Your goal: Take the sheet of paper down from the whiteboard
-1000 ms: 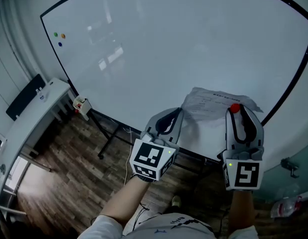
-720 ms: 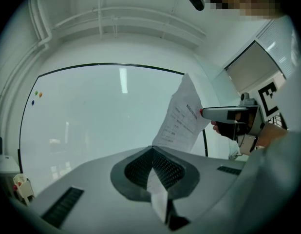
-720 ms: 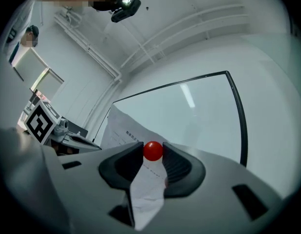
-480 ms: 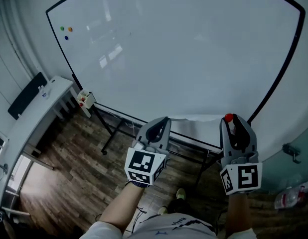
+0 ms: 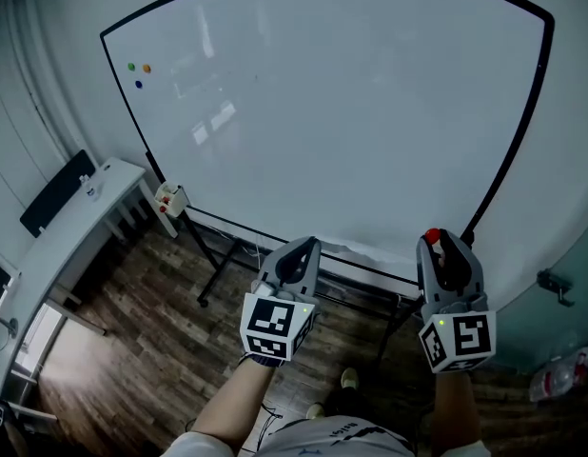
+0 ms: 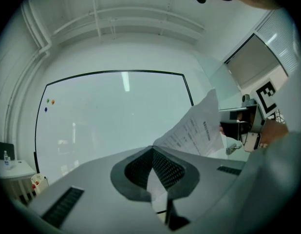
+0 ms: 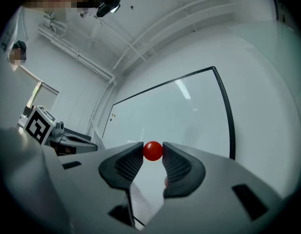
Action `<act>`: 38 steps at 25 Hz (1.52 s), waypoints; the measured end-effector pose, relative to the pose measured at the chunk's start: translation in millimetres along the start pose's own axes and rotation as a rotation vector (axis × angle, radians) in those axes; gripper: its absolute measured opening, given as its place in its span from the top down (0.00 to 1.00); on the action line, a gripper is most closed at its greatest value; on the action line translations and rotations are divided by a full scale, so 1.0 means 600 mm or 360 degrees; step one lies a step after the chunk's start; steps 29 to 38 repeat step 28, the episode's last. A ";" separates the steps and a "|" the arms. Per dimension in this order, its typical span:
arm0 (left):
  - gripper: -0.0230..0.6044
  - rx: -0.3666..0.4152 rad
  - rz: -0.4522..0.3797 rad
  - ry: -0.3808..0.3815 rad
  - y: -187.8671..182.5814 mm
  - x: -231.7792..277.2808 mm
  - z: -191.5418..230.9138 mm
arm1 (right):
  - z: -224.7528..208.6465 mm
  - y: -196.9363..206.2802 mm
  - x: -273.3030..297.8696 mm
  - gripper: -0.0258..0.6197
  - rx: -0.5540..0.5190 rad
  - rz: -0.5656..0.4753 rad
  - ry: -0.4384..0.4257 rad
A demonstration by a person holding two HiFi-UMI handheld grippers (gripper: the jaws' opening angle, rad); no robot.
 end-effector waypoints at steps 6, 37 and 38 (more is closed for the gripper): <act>0.94 0.0017 0.0022 0.0012 -0.004 -0.005 -0.007 | 0.009 0.009 -0.004 0.76 -0.0019 0.0044 -0.0008; 0.94 -0.0081 -0.0028 0.0091 -0.019 0.018 -0.006 | 0.007 0.009 0.027 0.76 0.0023 0.0040 -0.0045; 0.94 -0.0081 -0.0028 0.0091 -0.019 0.018 -0.006 | 0.007 0.009 0.027 0.76 0.0023 0.0040 -0.0045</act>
Point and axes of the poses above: the fingertips, and each gripper's own axes: x forward along the fingers, z to its left, y out of its underside, the point moved 7 cm from there along -x, backward along the fingers, and after that the axes turned 13 degrees about -x, right-handed, at the moved point
